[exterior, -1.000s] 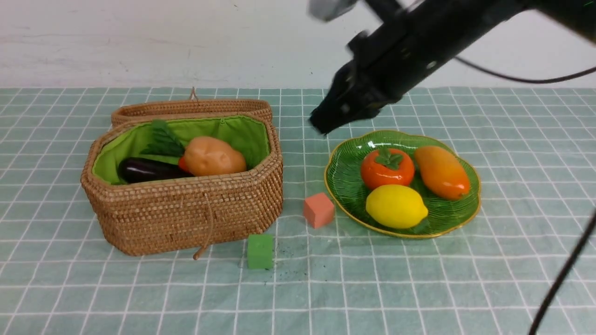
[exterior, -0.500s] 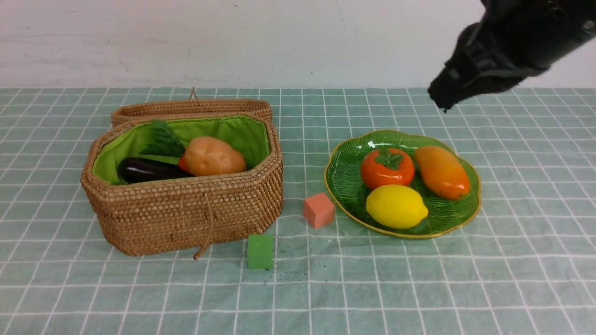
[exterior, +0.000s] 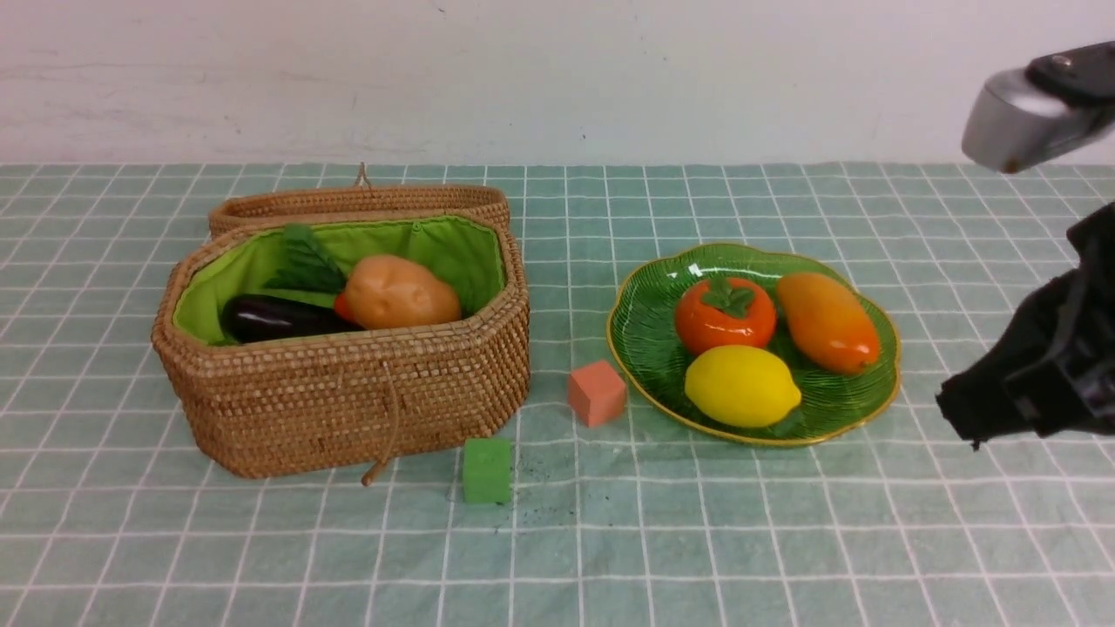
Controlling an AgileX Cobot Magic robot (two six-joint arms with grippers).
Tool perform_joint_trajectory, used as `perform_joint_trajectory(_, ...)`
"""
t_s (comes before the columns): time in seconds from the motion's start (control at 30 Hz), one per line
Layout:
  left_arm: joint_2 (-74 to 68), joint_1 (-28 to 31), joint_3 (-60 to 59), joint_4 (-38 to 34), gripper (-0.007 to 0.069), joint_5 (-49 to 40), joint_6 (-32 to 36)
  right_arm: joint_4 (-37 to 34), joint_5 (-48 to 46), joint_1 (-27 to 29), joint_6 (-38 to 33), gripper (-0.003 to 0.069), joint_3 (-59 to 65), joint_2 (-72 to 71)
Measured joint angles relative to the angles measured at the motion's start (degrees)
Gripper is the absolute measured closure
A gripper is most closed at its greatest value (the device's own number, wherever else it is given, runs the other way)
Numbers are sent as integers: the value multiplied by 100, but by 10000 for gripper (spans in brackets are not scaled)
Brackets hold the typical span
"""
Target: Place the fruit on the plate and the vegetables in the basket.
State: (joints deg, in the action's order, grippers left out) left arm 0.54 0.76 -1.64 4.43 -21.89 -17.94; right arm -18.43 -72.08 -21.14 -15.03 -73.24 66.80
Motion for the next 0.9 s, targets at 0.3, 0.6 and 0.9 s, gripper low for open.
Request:
perform_joint_trajectory(0.3, 0, 0, 0, 0, 386, 0, 0, -34, 1, 0, 0, 660, 43, -56)
perform_joint_trajectory(0.6, 0, 0, 0, 0, 386, 0, 0, 10, 6, 0, 0, 654, 43, -122)
perform_joint_trajectory(0.9, 0, 0, 0, 0, 386, 0, 0, 448, 6, 417, 95, 648, 43, -729)
